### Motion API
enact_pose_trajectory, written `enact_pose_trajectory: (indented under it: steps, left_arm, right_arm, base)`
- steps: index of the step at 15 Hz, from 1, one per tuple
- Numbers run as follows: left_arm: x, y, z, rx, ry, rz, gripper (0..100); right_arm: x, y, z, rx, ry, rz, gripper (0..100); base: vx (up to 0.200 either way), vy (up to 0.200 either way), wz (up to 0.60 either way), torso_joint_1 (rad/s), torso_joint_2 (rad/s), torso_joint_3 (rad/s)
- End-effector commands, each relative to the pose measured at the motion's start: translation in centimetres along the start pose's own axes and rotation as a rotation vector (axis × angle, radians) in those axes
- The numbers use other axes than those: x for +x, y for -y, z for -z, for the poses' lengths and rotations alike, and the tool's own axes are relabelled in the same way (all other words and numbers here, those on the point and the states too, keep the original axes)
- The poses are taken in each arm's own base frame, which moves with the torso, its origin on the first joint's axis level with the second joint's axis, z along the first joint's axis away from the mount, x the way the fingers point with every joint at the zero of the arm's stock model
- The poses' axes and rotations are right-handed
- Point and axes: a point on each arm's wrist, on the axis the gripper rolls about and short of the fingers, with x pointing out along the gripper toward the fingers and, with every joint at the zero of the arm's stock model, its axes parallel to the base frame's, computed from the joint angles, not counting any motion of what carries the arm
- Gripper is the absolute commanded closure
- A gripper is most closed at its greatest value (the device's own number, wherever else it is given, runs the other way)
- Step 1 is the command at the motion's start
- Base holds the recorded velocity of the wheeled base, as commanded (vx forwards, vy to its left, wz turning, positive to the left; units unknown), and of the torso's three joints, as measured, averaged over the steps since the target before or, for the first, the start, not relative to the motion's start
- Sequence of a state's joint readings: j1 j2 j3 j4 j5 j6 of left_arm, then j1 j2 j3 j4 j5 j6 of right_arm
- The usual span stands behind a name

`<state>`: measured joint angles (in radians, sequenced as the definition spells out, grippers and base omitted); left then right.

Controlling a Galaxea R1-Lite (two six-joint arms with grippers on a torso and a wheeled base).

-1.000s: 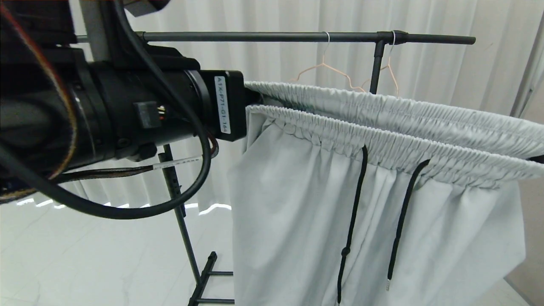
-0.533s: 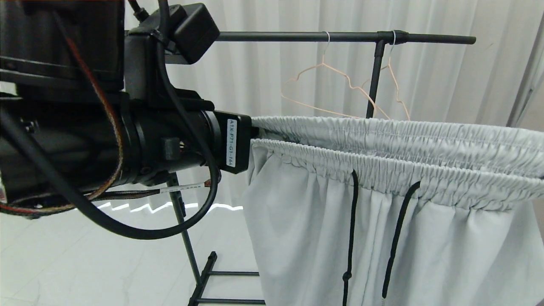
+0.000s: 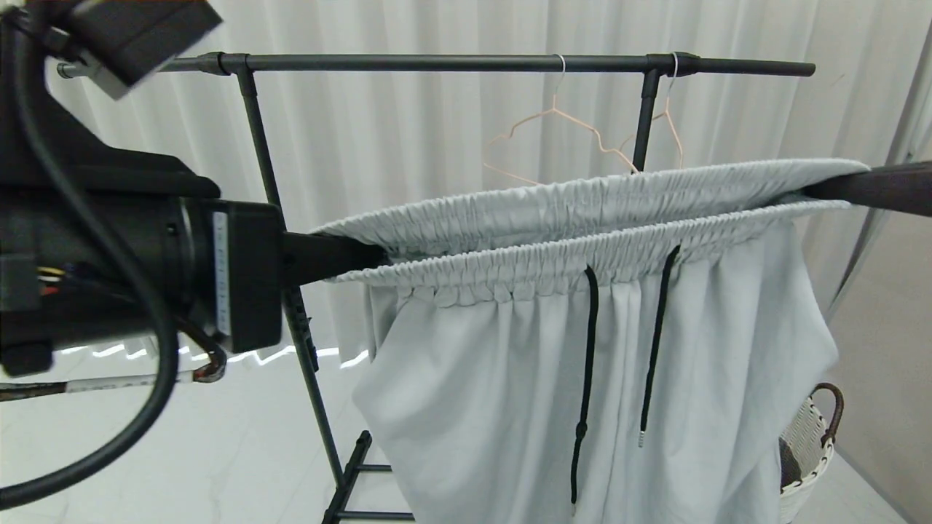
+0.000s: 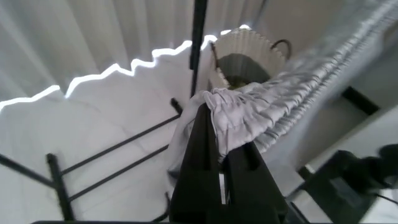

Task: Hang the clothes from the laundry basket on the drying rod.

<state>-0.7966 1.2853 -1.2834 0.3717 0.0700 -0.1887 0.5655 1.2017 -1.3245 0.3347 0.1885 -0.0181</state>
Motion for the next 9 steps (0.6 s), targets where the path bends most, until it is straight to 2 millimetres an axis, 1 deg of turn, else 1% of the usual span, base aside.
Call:
enact_pose_trajectory:
  steps: [1,4,7,9]
  left_arm:
    - [-2.2,0.3,-0.2,-0.009,0.048,0.046,100]
    - [-3.2,1.9,0.2,-0.015,0.046,0.151,100]
    - [-3.9,3.2,0.5,-0.013,0.034,0.240,100]
    - [-3.9,3.5,0.5,-0.007,0.031,0.254,100]
  right_arm:
    - [3.9,0.8,0.0,0.002,-0.013,0.001,100]
    - [6.3,1.0,-0.7,-0.013,0.054,-0.012,100]
    - [7.3,0.7,-1.3,-0.019,0.068,-0.030,100]
    - [7.4,0.7,-1.2,-0.019,0.066,-0.031,100]
  base:
    - [0.000,0.000,0.00,0.000,0.00,0.000]
    - [0.000,0.000,0.00,0.000,0.00,0.000]
    - [0.000,0.000,0.00,0.000,0.00,0.000]
    - [0.000,0.000,0.00,0.000,0.00,0.000]
